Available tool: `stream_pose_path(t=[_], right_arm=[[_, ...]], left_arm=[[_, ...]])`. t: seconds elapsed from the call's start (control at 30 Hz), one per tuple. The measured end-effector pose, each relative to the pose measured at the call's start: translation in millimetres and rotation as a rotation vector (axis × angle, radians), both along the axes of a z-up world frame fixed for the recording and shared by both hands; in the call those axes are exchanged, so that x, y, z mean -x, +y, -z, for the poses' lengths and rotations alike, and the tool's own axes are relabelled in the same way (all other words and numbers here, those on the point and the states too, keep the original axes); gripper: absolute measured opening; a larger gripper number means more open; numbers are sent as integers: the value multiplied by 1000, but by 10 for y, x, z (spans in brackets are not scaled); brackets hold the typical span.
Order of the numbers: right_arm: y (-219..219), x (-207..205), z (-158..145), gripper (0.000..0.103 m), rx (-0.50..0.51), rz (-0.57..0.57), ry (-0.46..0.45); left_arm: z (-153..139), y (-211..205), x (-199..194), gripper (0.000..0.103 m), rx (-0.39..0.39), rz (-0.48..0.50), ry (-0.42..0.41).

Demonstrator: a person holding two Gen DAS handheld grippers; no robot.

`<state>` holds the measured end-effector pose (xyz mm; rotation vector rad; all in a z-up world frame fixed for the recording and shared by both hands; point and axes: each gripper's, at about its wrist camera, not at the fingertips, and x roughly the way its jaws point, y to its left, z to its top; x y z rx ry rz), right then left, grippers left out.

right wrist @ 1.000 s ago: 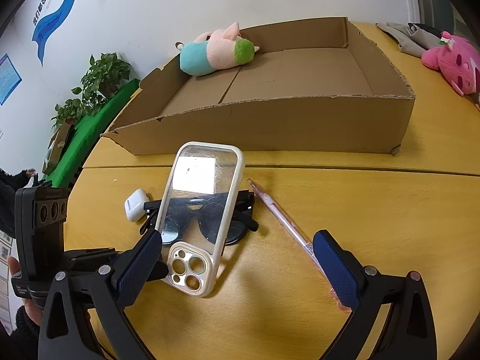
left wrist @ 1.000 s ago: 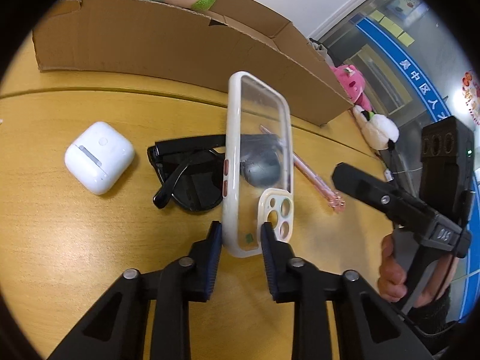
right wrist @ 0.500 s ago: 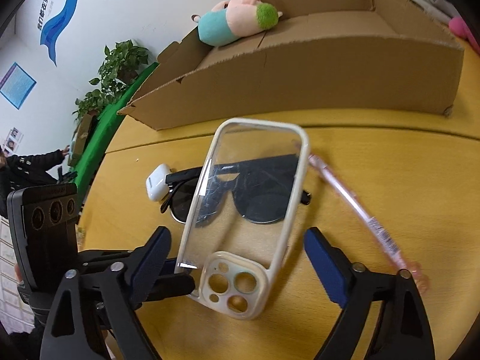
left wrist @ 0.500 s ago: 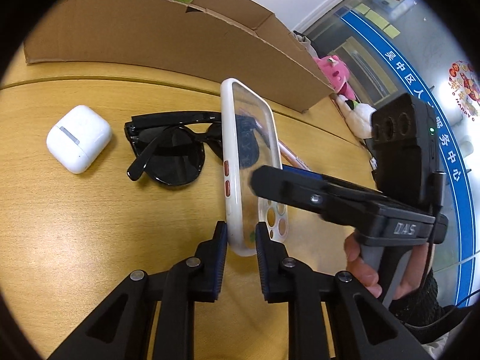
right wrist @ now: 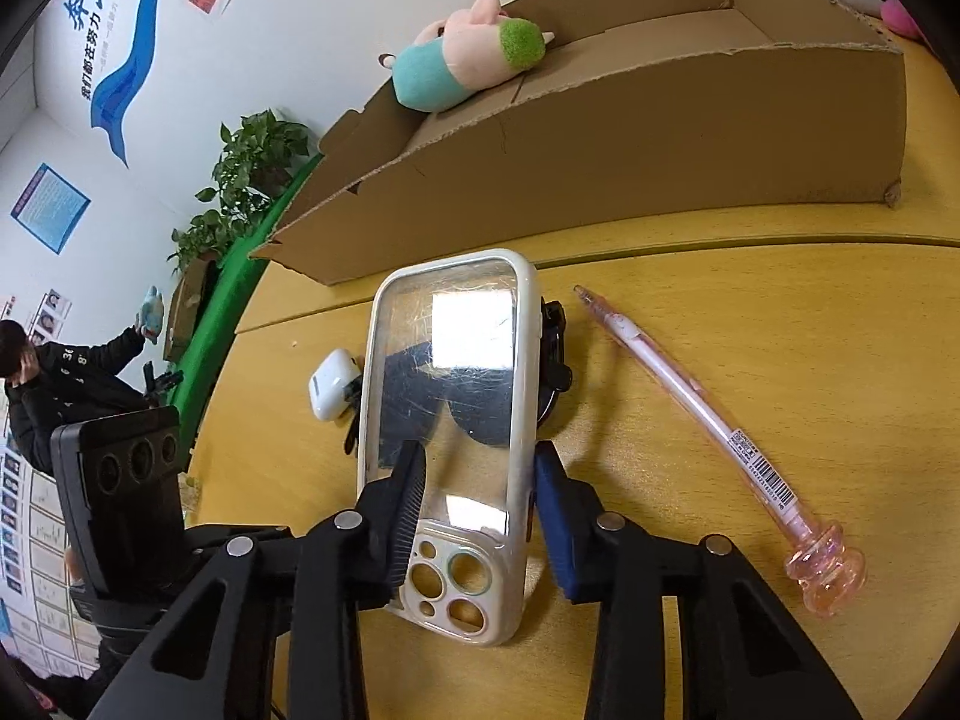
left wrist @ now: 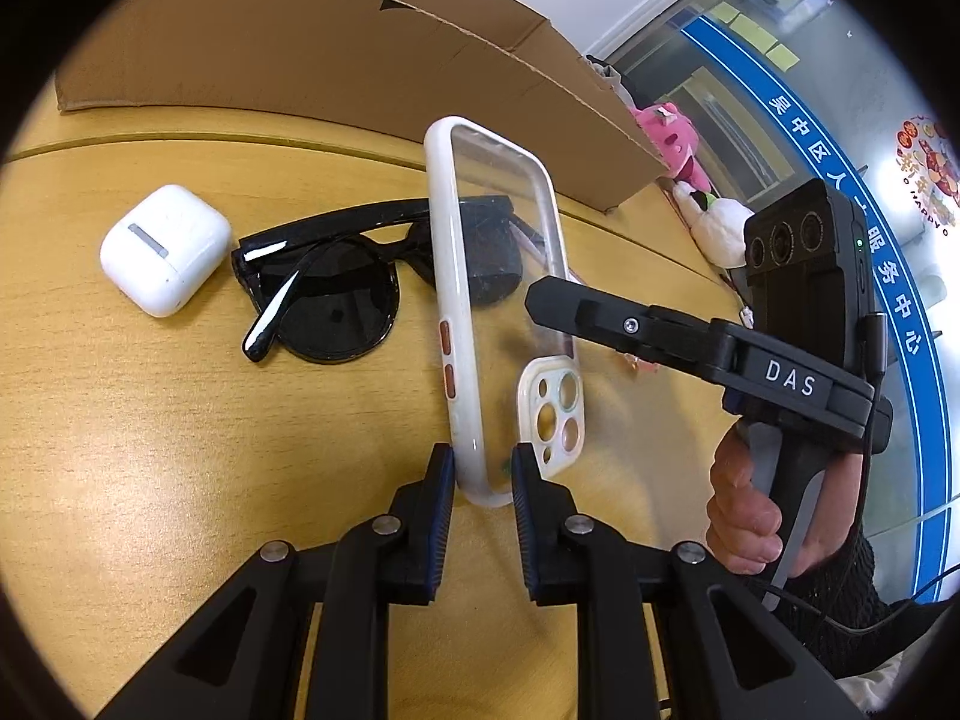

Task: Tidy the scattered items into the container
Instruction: 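Close the left gripper on the clear phone case edge and lift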

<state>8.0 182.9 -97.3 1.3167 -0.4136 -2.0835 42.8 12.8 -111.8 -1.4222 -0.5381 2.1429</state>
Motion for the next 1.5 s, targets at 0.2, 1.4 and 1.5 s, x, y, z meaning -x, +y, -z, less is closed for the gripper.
stream_pose_path(t=[0.2,1.4,1.5], right_arm=[[-8,49,99,47,12,-38,-36],[42,-213,-757,8,-93,-92,279],[-46,-331,-690,8,-128,-122,297]], left_arm=[[18,-42,-11,18,-5,-3,-11],[-581,-110,745,36,-127,-50,54],[-519,-72,845,46,-115,-57,26]])
